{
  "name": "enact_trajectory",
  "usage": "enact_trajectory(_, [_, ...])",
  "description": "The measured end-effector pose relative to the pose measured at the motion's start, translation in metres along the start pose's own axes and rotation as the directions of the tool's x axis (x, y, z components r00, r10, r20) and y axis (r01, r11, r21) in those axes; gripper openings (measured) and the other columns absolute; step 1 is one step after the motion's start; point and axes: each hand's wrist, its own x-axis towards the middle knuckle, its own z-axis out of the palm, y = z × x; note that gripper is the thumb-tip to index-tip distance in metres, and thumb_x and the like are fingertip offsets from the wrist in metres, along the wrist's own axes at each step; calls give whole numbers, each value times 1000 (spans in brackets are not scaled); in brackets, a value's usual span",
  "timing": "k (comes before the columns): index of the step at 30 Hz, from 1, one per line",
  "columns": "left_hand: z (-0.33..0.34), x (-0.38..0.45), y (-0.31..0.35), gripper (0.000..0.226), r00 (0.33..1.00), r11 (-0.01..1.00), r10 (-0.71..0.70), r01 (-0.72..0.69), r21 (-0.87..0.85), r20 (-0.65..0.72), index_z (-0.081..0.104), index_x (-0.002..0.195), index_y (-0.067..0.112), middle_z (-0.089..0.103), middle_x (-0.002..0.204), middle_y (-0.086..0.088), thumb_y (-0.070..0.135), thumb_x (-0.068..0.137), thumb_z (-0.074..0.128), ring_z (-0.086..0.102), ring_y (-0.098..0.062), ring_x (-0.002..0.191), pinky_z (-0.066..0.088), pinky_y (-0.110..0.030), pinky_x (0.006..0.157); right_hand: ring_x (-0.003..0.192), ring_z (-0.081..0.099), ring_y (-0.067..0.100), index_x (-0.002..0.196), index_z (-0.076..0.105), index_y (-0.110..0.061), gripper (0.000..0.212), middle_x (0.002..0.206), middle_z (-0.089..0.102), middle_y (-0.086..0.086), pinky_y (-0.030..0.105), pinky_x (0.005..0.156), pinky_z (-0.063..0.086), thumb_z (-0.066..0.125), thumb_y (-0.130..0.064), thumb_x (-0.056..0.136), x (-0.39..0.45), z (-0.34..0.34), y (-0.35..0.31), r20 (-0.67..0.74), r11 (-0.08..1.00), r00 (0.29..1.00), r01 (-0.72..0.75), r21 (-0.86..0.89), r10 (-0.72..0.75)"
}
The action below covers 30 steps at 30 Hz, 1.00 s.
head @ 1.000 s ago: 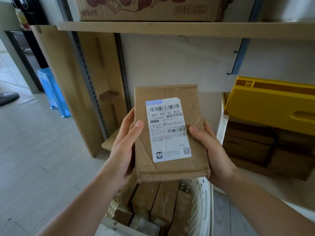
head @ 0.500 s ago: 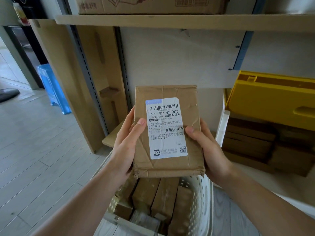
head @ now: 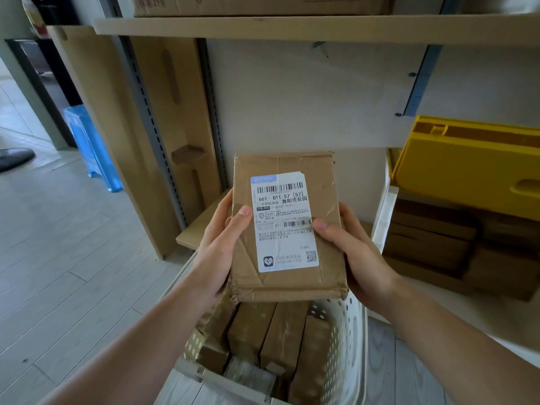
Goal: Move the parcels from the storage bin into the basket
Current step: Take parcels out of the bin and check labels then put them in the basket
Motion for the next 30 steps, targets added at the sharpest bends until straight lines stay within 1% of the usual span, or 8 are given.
enact_trajectory(6, [-7, 6, -10, 45, 994, 993, -107, 107, 47, 13, 43, 148, 41, 69, 130, 6, 41, 103, 46, 67, -21, 119, 49, -54, 104, 110, 71, 18, 142, 41, -38, 74, 117, 74, -7, 48, 96, 56, 75, -46, 76, 8, -1, 11, 12, 997, 997, -71, -41, 71])
enact_trajectory(11, [-23, 8, -20, 38, 944, 942, -331, 331, 59, -4, 50, 140, 43, 73, 123, 3, 46, 102, 48, 72, -22, 110, 54, -48, 96, 107, 71, 25, 136, 48, -41, 71, 108, 77, -5, 55, 96, 56, 76, -55, 72, 13, 7, 35, -33, 971, 974, -224, -77, 222])
enact_trajectory(16, [-44, 10, -30, 37, 758, 758, -639, 649, 59, -128, 59, 126, 35, 78, 108, -6, 52, 93, 63, 72, -32, 107, 54, -54, 99, 114, 69, 31, 120, 74, -28, 45, 116, 76, 5, 55, 107, 47, 59, -59, 91, 25, 19, 54, 56, 868, 867, -495, -29, 496])
enact_trajectory(19, [-56, 10, -41, 51, 617, 645, -754, 760, -76, -227, 68, 119, 20, 76, 107, -18, 55, 83, 72, 70, -41, 104, 50, -59, 98, 116, 68, 33, 120, 75, -24, 49, 120, 74, 10, 54, 106, 47, 50, -59, 96, 35, 24, 61, 92, 871, 867, -491, -15, 490])
enact_trajectory(21, [-59, 6, -48, 53, 533, 586, -799, 794, -162, -279, 65, 118, 14, 73, 110, -22, 57, 87, 64, 68, -42, 102, 51, -60, 92, 118, 66, 36, 124, 73, -24, 57, 126, 70, 16, 56, 105, 49, 55, -66, 89, 45, 27, 69, 104, 888, 883, -459, -14, 458])
enact_trajectory(25, [-49, -6, -59, 53, 461, 563, -814, 776, -284, -355, 51, 131, 21, 62, 122, -20, 58, 93, 50, 59, -45, 111, 47, -68, 92, 108, 72, 25, 123, 72, -24, 59, 115, 76, 6, 43, 95, 57, 63, -68, 85, 55, 34, 80, 146, 883, 872, -451, -129, 467])
enact_trajectory(28, [-45, -12, -80, 66, 413, 583, -776, 757, -294, -476, 42, 143, 21, 61, 123, -18, 61, 90, 48, 60, -42, 110, 51, -61, 91, 96, 70, 16, 131, 55, -29, 68, 113, 71, 0, 28, 77, 61, 79, -59, 75, 63, 36, 86, 120, 840, 861, -438, -320, 495])
enact_trajectory(30, [-35, -20, -81, 59, 392, 571, -774, 771, -283, -497, 42, 141, 13, 60, 122, -19, 55, 100, 42, 61, -39, 104, 57, -48, 71, 99, 64, 14, 135, 41, -41, 59, 126, 60, -1, 24, 76, 59, 72, -50, 87, 68, 39, 83, 74, 772, 868, -395, -497, 492])
